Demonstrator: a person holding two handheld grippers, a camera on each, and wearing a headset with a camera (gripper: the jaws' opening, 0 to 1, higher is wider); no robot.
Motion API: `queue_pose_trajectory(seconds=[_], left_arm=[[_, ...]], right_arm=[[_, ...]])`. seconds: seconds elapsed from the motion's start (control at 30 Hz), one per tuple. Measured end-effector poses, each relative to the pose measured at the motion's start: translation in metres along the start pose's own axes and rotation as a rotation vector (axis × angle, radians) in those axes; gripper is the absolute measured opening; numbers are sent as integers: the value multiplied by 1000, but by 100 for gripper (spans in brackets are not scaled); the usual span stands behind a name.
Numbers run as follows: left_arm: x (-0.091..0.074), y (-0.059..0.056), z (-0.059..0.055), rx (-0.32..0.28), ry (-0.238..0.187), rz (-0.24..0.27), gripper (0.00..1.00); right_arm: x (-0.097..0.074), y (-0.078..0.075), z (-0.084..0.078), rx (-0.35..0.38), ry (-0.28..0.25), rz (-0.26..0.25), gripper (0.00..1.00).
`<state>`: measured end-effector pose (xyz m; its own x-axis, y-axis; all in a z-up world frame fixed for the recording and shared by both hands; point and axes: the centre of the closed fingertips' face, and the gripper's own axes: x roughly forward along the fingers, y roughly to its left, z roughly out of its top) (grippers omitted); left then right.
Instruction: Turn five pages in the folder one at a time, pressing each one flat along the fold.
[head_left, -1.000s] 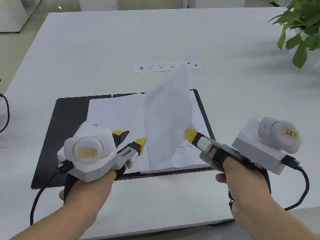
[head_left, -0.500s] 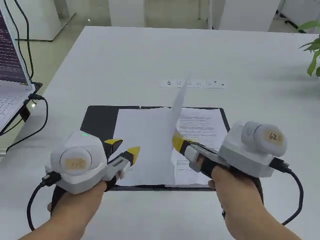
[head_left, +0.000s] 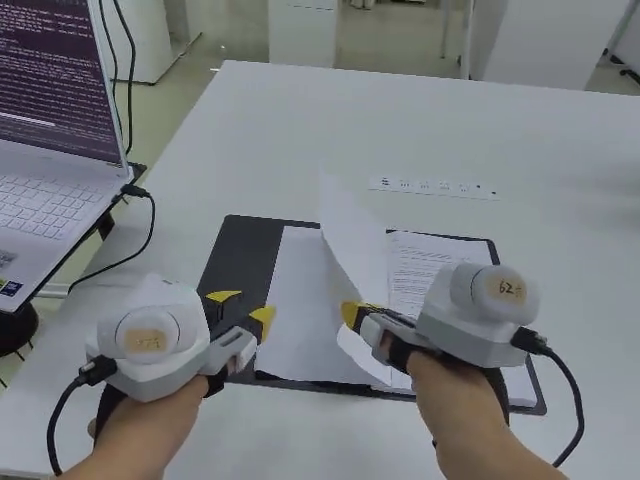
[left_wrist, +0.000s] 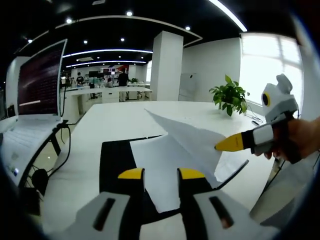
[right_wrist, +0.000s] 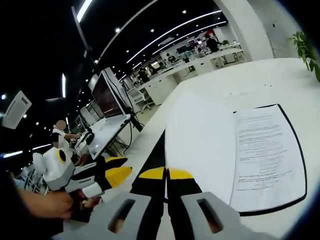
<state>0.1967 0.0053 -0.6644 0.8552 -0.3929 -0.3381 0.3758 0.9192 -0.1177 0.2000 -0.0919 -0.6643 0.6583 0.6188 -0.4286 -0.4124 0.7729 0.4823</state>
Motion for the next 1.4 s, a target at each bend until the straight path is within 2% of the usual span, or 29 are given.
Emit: queue_pose_trajectory(seconds=[0.13, 0.43, 0.67, 0.77, 1.13, 1.4], left_arm=[[-5, 6, -7, -14, 11, 12, 25], [-11, 14, -18, -43, 21, 31, 25], [-13, 19, -22, -63, 29, 43, 24], [-13, 24, -27, -82, 41, 54, 24], [-10, 26, -39, -108, 72, 56, 25], [1, 21, -51, -112, 111, 39, 25]], right_arm=[[14, 2, -10, -26, 28, 2, 0], [45, 1, -42, -91, 133, -6, 0], [67, 1, -63, -110, 186, 18, 0], [72, 2, -69, -118, 200, 21, 0], [85, 3, -91, -123, 254, 29, 0], [88, 4, -100, -114, 272, 33, 0]])
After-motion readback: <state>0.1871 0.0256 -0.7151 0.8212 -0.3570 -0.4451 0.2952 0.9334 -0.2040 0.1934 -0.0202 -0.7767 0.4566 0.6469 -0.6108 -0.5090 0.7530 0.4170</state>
